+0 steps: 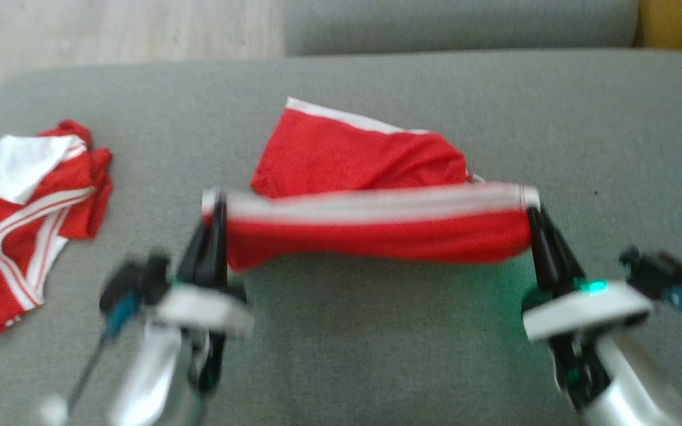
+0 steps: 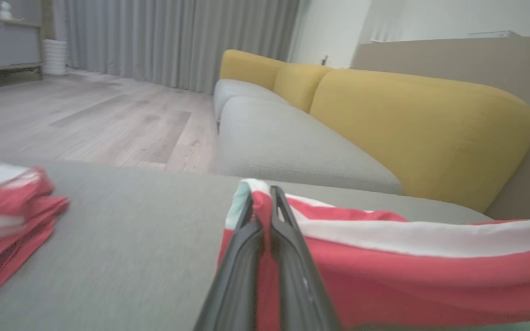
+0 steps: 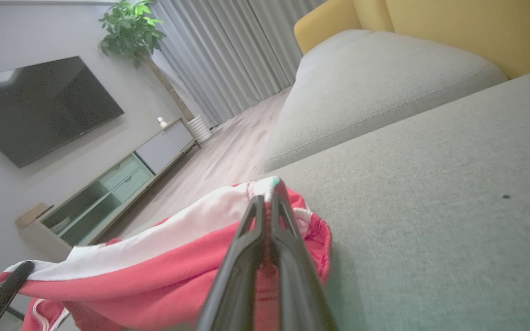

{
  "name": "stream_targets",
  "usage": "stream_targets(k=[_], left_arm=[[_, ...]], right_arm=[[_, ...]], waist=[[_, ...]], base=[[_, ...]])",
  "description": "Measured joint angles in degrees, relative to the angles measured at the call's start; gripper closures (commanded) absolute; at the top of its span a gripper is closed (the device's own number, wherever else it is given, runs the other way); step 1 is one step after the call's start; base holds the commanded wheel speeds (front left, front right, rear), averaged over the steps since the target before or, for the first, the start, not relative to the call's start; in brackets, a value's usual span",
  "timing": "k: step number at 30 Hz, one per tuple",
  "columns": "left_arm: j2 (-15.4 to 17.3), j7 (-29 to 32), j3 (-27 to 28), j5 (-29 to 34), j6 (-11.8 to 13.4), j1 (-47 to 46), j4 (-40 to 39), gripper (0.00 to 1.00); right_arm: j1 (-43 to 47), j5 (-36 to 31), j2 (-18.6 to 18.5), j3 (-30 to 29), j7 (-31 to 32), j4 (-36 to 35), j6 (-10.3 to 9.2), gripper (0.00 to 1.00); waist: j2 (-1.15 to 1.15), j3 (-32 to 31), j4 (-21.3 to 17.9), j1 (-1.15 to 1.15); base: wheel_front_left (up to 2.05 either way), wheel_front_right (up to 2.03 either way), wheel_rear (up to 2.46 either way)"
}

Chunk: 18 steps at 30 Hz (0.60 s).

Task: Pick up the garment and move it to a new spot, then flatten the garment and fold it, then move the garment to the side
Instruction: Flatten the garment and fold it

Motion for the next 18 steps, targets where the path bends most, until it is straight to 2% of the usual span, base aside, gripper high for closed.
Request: stream_targets(k=[6, 8, 13, 18], left_arm=[[3.39, 0.89, -7.66, -1.47, -0.03, -20.15, 11.72, 1.00], [3.86, 2.52, -9.40, -7.48, -0.04, -28.09, 16.24, 1.00], [6.80, 3.12, -14.25, -8.83, -0.46, -38.67, 22.64, 1.00], [7.84, 2.63, -16.44, -11.03, -0.46, -44.20, 28.50, 1.00]], right_arm=[[-11.83, 2.18, 1.92, 0.37, -0.01, 6.47, 0.00, 1.00], [-16.28, 2.20, 2.81, 0.71, -0.01, 9.10, 0.00, 1.00], [-21.26, 3.27, 4.49, 1.91, -0.01, 11.28, 0.00, 1.00], [-24.34, 4.25, 5.71, 2.20, -0.01, 12.87, 0.00, 1.00]], waist=[[0.00, 5.63, -1.95, 0.00], [0.00, 8.95, -3.15, 0.01], [0.00, 14.12, -5.29, 0.01], [0.00, 18.02, -7.54, 0.01]], base=[[0.00, 0.00, 0.00], [0.00, 0.00, 0.00], [0.00, 0.00, 0.00], [0.00, 0.00, 0.00]])
